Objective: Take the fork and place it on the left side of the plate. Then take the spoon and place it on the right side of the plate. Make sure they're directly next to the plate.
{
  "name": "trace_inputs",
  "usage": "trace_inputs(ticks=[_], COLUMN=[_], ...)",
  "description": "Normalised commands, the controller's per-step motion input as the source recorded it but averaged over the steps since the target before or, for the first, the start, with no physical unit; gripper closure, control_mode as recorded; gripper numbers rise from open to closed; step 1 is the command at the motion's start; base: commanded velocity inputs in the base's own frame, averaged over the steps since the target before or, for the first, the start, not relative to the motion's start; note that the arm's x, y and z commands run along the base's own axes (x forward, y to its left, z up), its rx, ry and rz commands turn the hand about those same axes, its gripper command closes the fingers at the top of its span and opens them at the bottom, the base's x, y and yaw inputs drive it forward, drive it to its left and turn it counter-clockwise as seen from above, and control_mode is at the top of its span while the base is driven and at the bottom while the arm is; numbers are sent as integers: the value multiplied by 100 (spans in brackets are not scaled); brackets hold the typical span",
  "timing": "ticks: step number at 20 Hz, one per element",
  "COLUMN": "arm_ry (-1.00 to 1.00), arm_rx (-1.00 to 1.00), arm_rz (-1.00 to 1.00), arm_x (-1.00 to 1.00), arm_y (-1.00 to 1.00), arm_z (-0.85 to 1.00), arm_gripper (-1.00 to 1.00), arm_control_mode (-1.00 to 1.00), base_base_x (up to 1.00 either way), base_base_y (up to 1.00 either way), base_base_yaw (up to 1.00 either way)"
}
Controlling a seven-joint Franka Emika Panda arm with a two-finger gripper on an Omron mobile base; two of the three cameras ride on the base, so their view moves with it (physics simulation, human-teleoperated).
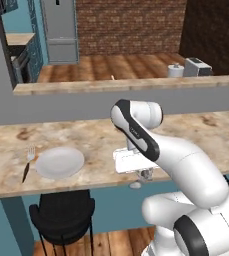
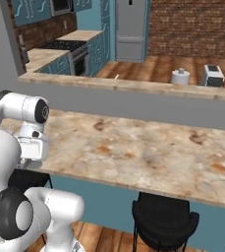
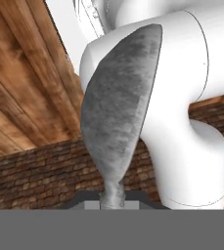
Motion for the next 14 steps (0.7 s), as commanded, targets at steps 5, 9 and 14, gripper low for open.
trace_inputs(ticks=[5, 9, 14], arm_ry=[0, 0, 0], arm_rx=[0, 0, 0], arm_rz=[0, 0, 0], arm_x=[0, 0, 0], arm_y=[0, 0, 0], arm_z=[0, 0, 0], arm_gripper=[100, 100, 100], arm_control_mode=[100, 100, 100], base_base_x=[43, 30, 0], base_base_y=[46, 21, 0], base_base_yaw=[2, 0, 0])
